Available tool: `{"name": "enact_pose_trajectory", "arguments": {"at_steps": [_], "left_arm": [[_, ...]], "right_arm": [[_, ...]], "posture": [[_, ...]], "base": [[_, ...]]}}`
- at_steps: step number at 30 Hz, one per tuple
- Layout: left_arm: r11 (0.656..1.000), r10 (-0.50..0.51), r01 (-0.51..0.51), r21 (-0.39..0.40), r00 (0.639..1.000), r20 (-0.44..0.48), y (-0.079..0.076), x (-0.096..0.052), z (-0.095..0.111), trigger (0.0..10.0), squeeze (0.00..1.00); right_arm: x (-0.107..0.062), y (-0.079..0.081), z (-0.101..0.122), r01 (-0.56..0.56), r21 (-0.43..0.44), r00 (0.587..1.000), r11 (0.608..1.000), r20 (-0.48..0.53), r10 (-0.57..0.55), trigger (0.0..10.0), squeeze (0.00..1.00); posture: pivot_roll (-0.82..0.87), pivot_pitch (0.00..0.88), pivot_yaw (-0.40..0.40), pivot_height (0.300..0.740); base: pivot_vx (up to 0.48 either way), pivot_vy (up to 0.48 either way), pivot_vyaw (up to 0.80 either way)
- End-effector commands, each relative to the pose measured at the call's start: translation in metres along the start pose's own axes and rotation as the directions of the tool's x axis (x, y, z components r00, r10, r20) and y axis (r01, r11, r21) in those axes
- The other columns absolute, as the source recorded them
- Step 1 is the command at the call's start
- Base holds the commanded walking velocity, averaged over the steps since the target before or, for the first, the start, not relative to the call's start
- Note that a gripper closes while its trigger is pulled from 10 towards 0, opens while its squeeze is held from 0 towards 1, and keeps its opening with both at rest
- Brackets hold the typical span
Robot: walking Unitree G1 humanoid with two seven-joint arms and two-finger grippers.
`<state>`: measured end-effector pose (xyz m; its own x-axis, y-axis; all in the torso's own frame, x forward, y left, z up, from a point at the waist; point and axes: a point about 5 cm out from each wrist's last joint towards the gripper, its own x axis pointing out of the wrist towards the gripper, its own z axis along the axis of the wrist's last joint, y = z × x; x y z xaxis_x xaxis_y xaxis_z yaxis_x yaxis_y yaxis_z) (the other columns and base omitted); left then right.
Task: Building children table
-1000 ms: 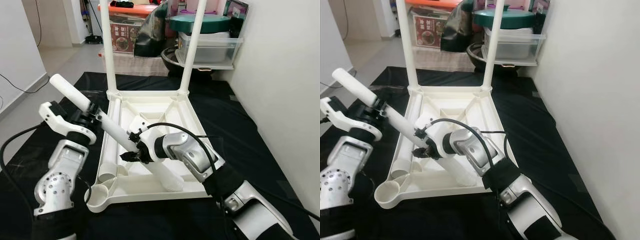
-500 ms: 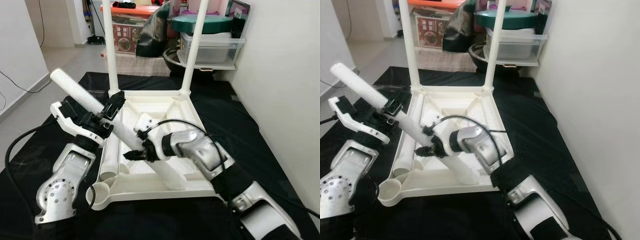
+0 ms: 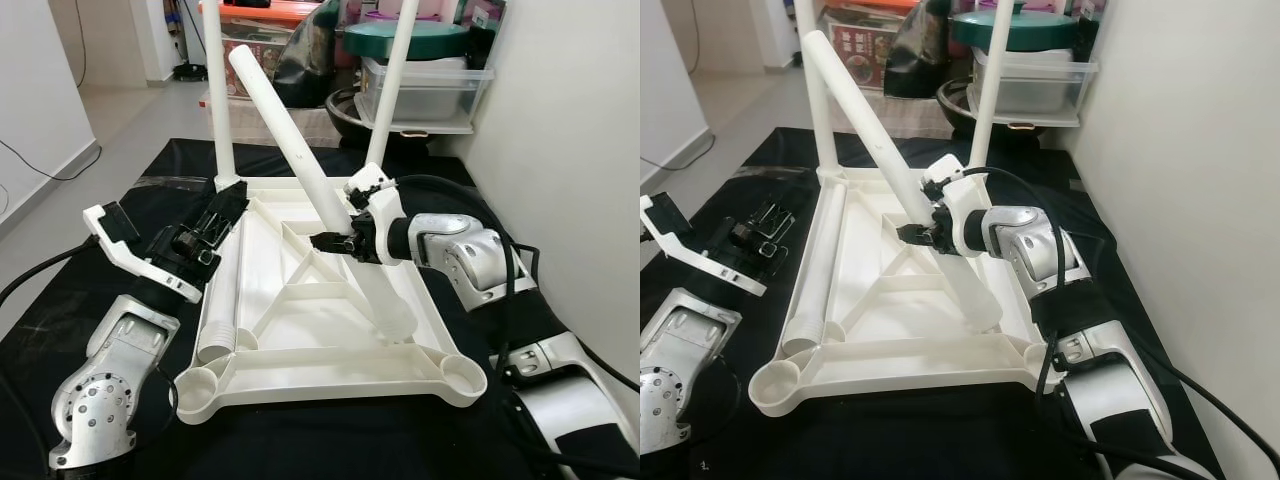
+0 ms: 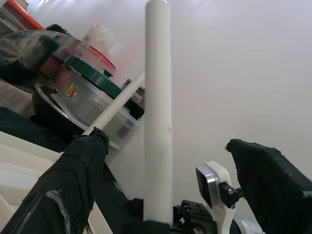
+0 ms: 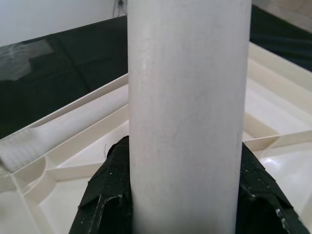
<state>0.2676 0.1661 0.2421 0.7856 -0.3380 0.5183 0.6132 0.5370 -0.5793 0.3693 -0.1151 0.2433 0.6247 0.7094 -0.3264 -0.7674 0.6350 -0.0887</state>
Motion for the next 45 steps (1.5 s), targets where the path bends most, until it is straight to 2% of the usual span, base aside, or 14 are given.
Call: {"name": "enact_pose_trajectory", "arguments": {"at_steps": [1, 7, 10, 13, 15, 16, 17, 19, 20, 35, 38, 40, 42, 45], "left_arm": [[1.0, 0.012, -0.012, 0.005, 1.0, -0.002, 0.001, -0.002, -0.001, 10.0, 0.0], [1.0, 0.029, -0.029, 0.01, 0.999, -0.014, 0.005, -0.007, -0.001, 10.0, 0.0], [0.998, 0.054, -0.053, 0.016, 0.997, -0.057, 0.011, -0.013, -0.008, 10.0, 0.0], [0.998, 0.054, -0.053, 0.016, 0.997, -0.057, 0.011, -0.013, -0.008, 10.0, 0.0], [0.996, 0.081, -0.075, 0.053, 0.989, -0.125, 0.016, -0.017, -0.018, 10.0, 0.0], [0.996, 0.081, -0.075, 0.053, 0.989, -0.125, 0.016, -0.017, -0.018, 10.0, 0.0], [0.992, 0.102, -0.088, 0.089, 0.981, -0.167, 0.019, -0.02, -0.025, 10.0, 0.0], [0.992, 0.102, -0.088, 0.089, 0.981, -0.167, 0.019, -0.02, -0.025, 10.0, 0.0], [0.989, 0.113, -0.091, 0.115, 0.972, -0.208, 0.02, -0.023, -0.032, 10.0, 0.0], [0.985, 0.123, -0.089, 0.146, 0.961, -0.249, 0.02, -0.025, -0.039, 10.0, 0.0], [0.94, 0.177, -0.015, 0.341, 0.877, -0.447, 0.027, -0.037, -0.071, 10.0, 0.0], [0.94, 0.177, -0.015, 0.341, 0.877, -0.447, 0.027, -0.037, -0.071, 10.0, 0.0], [0.898, 0.184, 0.101, 0.429, 0.799, -0.573, 0.032, -0.049, -0.088, 10.0, 0.0], [0.891, 0.18, 0.124, 0.436, 0.786, -0.592, 0.032, -0.05, -0.089, 10.0, 0.0]], "right_arm": [[-0.004, -0.003, 0.01, 0.005, -0.005, 0.999, 1.0, 0.035, -0.005, 0.0, 0.0], [-0.022, -0.028, 0.038, 0.138, 0.095, 0.97, 0.986, 0.189, -0.154, 0.0, 0.0], [-0.027, -0.045, 0.058, 0.264, 0.287, 0.873, 0.921, 0.334, -0.355, 0.0, 0.0], [-0.027, -0.045, 0.058, 0.264, 0.287, 0.873, 0.921, 0.334, -0.355, 0.0, 0.0], [-0.029, -0.06, 0.062, 0.364, 0.566, 0.682, 0.739, 0.378, -0.626, 0.0, 0.0], [-0.029, -0.06, 0.062, 0.364, 0.566, 0.682, 0.739, 0.378, -0.626, 0.0, 0.0], [-0.029, -0.061, 0.062, 0.361, 0.653, 0.611, 0.666, 0.374, -0.698, 0.0, 0.0], [-0.029, -0.061, 0.062, 0.361, 0.653, 0.611, 0.666, 0.374, -0.698, 0.0, 0.0], [-0.027, -0.057, 0.063, 0.33, 0.707, 0.569, 0.626, 0.38, -0.729, 0.0, 0.0], [-0.025, -0.054, 0.065, 0.298, 0.729, 0.553, 0.617, 0.395, -0.734, 0.0, 0.0], [-0.022, -0.043, 0.064, 0.187, 0.759, 0.533, 0.624, 0.455, -0.714, 0.0, 0.0], [-0.022, -0.043, 0.064, 0.187, 0.759, 0.533, 0.624, 0.455, -0.714, 0.0, 0.0], [-0.016, -0.034, 0.067, 0.132, 0.751, 0.529, 0.647, 0.499, -0.686, 0.0, 0.0], [-0.014, -0.03, 0.07, 0.119, 0.737, 0.531, 0.665, 0.519, -0.67, 0.0, 0.0]], "posture": [[0.04, 0.0, -0.065, 0.74], [0.03, 0.0, -0.063, 0.74], [0.04, 0.0, -0.062, 0.74], [0.04, 0.0, -0.062, 0.74], [0.05, 0.0, -0.063, 0.74], [0.05, 0.0, -0.063, 0.74], [0.05, 0.0, -0.063, 0.74], [0.05, 0.0, -0.063, 0.74], [0.06, 0.0, -0.055, 0.74], [0.06, 0.0, -0.054, 0.74], [0.05, 0.0, -0.047, 0.74], [0.05, 0.0, -0.047, 0.74], [0.05, 0.0, -0.049, 0.74], [0.05, 0.0, -0.05, 0.74]], "base": [[0.0, 0.0, 0.0], [0.0, 0.0, 0.0], [0.0, 0.0, 0.0], [0.0, 0.0, 0.0], [0.0, 0.0, 0.0], [0.0, 0.0, 0.0], [0.0, 0.0, 0.0], [0.0, 0.0, 0.0], [0.0, 0.0, 0.0], [0.0, 0.0, 0.0], [0.0, 0.0, 0.0], [0.0, 0.0, 0.0], [0.0, 0.0, 0.0], [0.0, 0.0, 0.0]]}}
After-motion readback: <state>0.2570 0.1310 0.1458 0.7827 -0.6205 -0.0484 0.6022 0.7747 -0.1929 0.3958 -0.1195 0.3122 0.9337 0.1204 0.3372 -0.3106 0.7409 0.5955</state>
